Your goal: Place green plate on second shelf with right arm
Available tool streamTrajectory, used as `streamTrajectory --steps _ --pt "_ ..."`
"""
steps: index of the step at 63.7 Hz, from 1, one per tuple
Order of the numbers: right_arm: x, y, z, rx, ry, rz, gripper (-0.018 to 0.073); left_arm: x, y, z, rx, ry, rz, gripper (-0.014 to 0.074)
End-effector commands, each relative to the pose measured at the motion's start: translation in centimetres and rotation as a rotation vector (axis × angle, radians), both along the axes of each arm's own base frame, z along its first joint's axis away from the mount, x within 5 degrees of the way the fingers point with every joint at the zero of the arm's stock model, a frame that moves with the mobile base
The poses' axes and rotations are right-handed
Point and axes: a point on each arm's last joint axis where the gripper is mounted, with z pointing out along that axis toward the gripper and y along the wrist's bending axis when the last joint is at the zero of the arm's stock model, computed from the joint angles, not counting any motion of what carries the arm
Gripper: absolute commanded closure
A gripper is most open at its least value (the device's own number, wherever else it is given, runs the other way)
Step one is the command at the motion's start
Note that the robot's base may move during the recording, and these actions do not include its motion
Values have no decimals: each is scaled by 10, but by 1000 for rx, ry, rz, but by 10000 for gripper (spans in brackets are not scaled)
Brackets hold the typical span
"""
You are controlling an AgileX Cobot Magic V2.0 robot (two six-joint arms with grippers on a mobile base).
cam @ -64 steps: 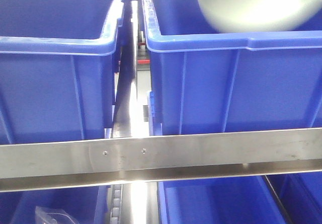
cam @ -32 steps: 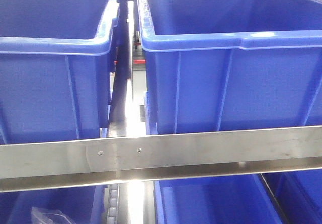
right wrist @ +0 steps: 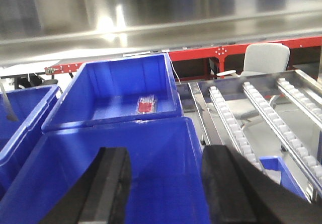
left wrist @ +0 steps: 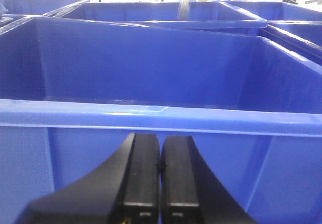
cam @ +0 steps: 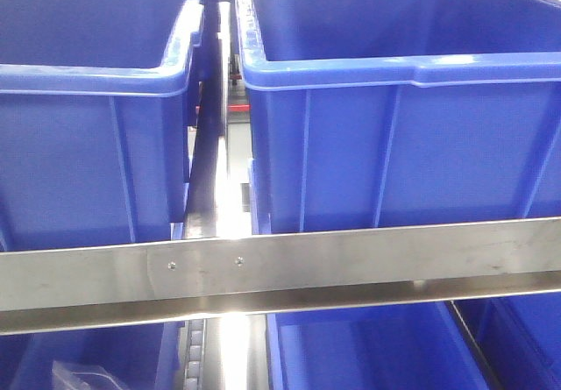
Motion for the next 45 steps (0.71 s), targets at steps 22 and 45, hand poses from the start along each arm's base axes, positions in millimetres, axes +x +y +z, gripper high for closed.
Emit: streamTrajectory --steps 22,45 --pt "-89 -6 37 -4 -101 -22 112 0 0 -6 -9 -58 -3 466" --pt "-149 -10 34 -54 -229 -46 167 0 0 -6 -9 -58 -3 466"
